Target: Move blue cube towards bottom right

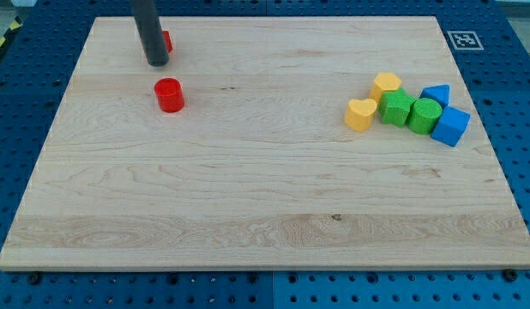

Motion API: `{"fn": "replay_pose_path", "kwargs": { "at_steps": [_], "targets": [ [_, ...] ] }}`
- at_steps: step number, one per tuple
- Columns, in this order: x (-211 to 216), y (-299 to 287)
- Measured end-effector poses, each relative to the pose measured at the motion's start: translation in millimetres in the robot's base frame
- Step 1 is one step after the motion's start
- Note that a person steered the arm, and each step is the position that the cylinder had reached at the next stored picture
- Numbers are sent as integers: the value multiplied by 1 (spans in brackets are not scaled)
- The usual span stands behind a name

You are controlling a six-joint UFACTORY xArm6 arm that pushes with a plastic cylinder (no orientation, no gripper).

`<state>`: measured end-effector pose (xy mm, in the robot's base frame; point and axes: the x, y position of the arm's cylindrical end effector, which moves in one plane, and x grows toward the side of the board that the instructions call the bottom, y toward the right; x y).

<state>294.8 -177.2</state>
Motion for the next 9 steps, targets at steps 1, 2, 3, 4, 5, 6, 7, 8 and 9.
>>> {"fn": "replay_pose_path", "kwargs": {
  "at_steps": [1, 2, 3, 4, 5, 6, 7, 8, 9],
  "targets": [
    [-26, -1],
    [-36, -1],
    [-36, 19],
    [-36, 91],
    [-29, 171],
    [-5, 256],
    [29, 340],
    [34, 377],
    [47, 389]
  ]
}}
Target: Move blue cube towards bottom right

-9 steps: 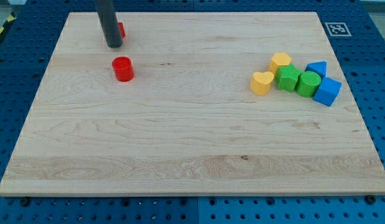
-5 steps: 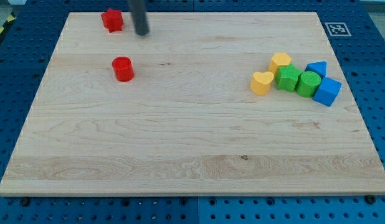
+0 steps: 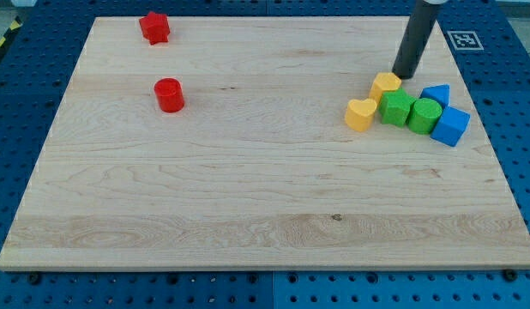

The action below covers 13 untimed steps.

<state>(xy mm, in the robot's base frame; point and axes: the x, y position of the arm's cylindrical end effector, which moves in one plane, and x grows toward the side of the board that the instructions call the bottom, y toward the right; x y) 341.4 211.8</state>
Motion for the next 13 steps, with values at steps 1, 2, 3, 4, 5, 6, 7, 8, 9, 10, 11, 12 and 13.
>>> {"fn": "replay_pose_path", "kwargs": {
  "at_steps": [1, 2, 3, 4, 5, 6, 7, 8, 9, 10, 11, 12, 13],
  "targets": [
    [25, 25],
    [43, 44],
    [61, 46],
    [75, 46],
    [87, 46],
    [105, 46],
    [110, 46],
    [119, 34],
    [126, 14],
    [127, 22],
    [140, 51],
    [156, 60],
    [158, 60]
  ]
}}
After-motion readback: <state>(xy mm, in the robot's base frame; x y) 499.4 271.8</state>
